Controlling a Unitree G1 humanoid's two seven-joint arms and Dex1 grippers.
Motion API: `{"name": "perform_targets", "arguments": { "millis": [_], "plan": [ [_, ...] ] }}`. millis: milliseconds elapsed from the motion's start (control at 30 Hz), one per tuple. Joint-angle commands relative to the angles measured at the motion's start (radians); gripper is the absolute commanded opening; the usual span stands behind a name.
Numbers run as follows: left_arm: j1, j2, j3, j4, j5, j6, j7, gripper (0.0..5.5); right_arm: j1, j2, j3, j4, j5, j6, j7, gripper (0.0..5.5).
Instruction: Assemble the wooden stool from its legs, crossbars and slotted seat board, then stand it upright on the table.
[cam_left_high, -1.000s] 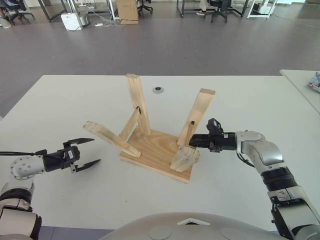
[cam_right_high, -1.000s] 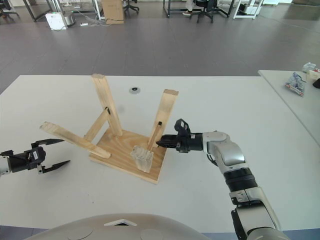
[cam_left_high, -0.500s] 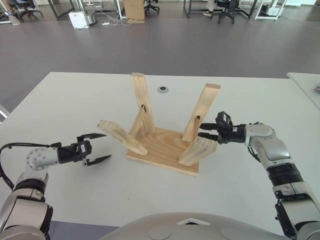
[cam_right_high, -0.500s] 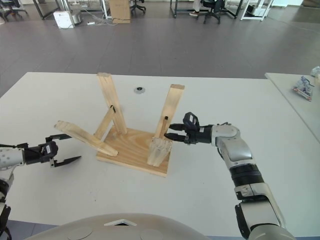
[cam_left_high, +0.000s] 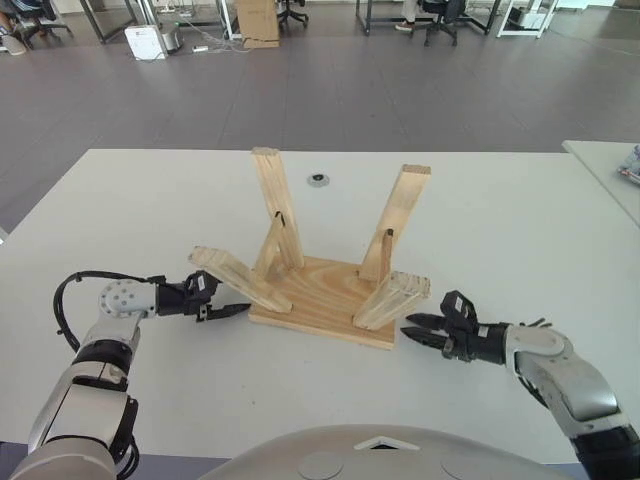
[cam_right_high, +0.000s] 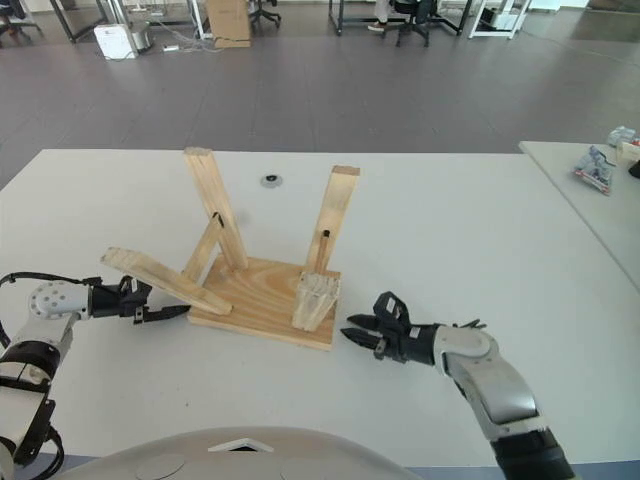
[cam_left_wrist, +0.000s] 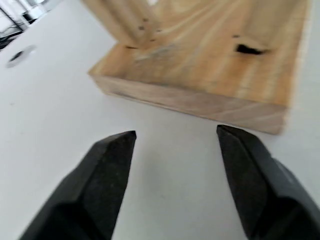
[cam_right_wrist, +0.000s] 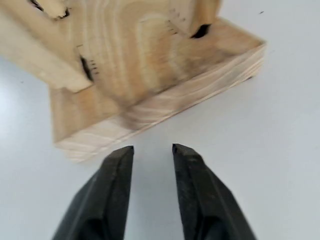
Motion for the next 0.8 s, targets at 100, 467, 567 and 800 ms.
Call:
{"name": "perform_targets", "arguments": {
  "millis": [100, 467, 567, 800],
  "plan": [
    [0.160, 0.007, -0.055, -0.051, 0.065, 0.075, -0.083, 2.00, 0.043, 0.025, 0.024, -0.058, 0.014, 0.062, -0.071, 0.41],
    [0.260, -0.026, -0.050, -0.516, -0.080, 0.265, -0.055, 0.03, -0.098, 0.047, 0.028, -0.098, 0.087, 0.101, -0.069, 0.00],
    [0.262, 0.002, -0.024, -0.742, -0.150, 0.423, -0.025, 0.03, -0.107, 0.018, -0.010, -0.207, 0.178, 0.180, -0.038, 0.00],
    [0.275, 0.059, 0.089, -1.012, -0.227, 0.649, 0.018, 0.03, -0.155, -0.048, -0.120, -0.382, 0.370, 0.353, -0.011, 0.00]
  ]
}}
